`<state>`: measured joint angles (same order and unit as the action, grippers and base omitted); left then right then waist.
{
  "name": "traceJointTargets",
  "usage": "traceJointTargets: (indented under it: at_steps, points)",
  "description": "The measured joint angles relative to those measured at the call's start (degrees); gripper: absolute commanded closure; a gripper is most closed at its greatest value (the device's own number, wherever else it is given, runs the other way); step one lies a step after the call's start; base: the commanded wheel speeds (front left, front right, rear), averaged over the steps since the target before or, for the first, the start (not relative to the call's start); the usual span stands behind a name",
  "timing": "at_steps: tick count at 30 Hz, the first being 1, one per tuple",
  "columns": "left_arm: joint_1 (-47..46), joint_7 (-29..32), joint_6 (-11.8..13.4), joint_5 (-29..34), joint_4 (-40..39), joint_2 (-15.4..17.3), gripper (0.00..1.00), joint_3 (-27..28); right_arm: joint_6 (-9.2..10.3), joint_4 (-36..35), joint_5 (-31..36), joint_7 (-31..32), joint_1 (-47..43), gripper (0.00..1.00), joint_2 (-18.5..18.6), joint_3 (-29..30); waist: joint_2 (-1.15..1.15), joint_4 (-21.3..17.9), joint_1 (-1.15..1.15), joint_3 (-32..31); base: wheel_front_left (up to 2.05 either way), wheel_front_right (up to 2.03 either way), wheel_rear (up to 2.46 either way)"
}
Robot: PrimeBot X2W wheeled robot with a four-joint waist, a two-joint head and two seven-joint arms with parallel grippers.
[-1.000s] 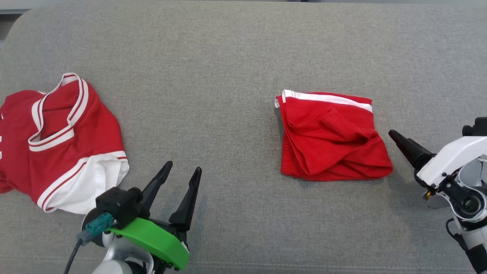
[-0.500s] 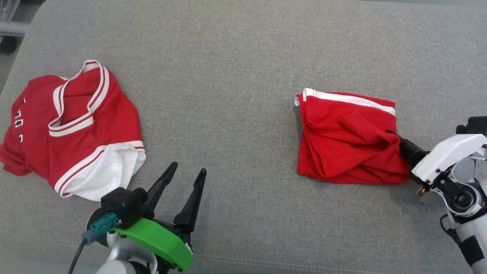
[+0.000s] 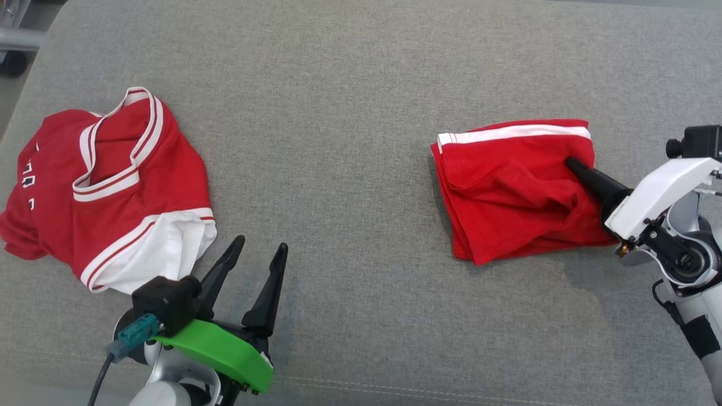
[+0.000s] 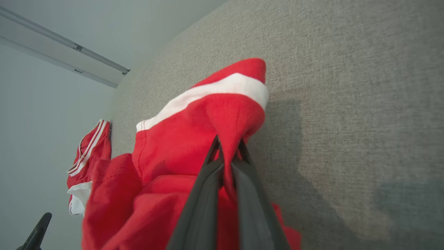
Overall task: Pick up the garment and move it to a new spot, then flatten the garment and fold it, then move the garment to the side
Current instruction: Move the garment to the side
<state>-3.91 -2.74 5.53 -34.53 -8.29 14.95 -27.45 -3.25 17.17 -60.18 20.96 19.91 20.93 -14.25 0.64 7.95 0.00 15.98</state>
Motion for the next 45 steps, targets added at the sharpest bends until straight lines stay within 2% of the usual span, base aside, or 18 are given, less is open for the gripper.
traceJointTargets:
  at_steps: [7, 18, 30, 38, 45]
  points:
    - [0.1, -1.8, 0.0, 0.0, 2.1, -0.7, 0.0, 1.0, -1.44, -6.2, 0.4, 4.1, 2.5, 1.0, 2.8, -1.8, 0.0, -1.8, 0.0, -1.3, 0.0, 0.0, 0.0]
    - [0.3, -3.4, 0.0, -0.4, 3.2, -1.7, 0.0, 1.0, -1.15, -12.1, -0.7, 6.9, 1.7, 1.0, 4.0, -2.4, 0.0, -4.4, 0.0, -3.1, 0.0, 0.0, 0.0]
    - [0.3, -3.9, -0.1, -0.4, 3.6, -1.5, 0.0, 0.2, 3.87, -11.8, -0.3, 8.9, -1.6, 1.0, 7.3, 0.6, 0.0, -5.5, 0.0, -2.2, 0.0, 0.0, 0.0]
    - [-0.1, -2.8, -0.6, 0.7, 1.9, -1.0, 0.0, -0.7, 7.93, -9.0, 1.4, 11.5, -1.1, 1.0, 14.1, 4.0, 0.0, -6.0, 0.0, 0.4, 0.0, 0.0, 0.0]
    - [-4.0, -0.8, -0.6, 2.0, -0.6, -0.8, 0.0, -1.8, 9.01, -6.3, 6.8, 12.9, 2.4, 1.0, 21.8, 6.4, 0.0, -6.0, 0.0, 4.2, 0.0, 0.0, 0.0]
